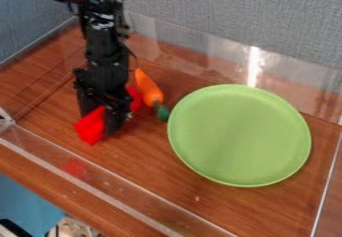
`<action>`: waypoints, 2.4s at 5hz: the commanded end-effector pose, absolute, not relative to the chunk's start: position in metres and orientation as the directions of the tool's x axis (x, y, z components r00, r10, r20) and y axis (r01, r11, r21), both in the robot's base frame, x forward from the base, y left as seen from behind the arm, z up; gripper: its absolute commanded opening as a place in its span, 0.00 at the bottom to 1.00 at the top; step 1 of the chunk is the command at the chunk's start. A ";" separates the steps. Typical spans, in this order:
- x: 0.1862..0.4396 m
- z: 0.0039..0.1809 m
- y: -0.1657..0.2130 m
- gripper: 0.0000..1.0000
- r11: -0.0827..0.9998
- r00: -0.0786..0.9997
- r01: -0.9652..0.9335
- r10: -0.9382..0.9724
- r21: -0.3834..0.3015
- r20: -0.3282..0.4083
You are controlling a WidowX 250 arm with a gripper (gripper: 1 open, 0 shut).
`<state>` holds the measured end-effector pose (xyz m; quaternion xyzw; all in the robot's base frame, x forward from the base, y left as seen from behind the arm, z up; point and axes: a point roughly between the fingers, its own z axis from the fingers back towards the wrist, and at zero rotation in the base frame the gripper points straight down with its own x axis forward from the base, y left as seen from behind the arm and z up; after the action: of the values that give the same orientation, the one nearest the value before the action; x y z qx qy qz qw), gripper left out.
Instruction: Put the red object on the right side
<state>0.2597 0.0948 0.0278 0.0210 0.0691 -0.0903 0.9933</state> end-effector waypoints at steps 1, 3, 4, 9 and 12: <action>0.266 0.046 0.089 0.00 0.967 0.966 0.244 -0.236 0.070 -0.106; 0.264 0.037 0.117 0.00 0.983 0.980 0.170 -0.161 0.075 -0.119; 0.262 0.039 0.117 0.00 0.981 0.979 0.176 -0.166 0.079 -0.121; 0.268 0.049 0.114 0.00 0.973 0.972 0.214 -0.204 0.085 -0.113; 0.258 0.051 0.107 0.00 0.983 0.982 0.156 -0.145 0.092 -0.121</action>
<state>0.2527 0.1060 0.0349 0.0389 0.0825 -0.0755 0.9930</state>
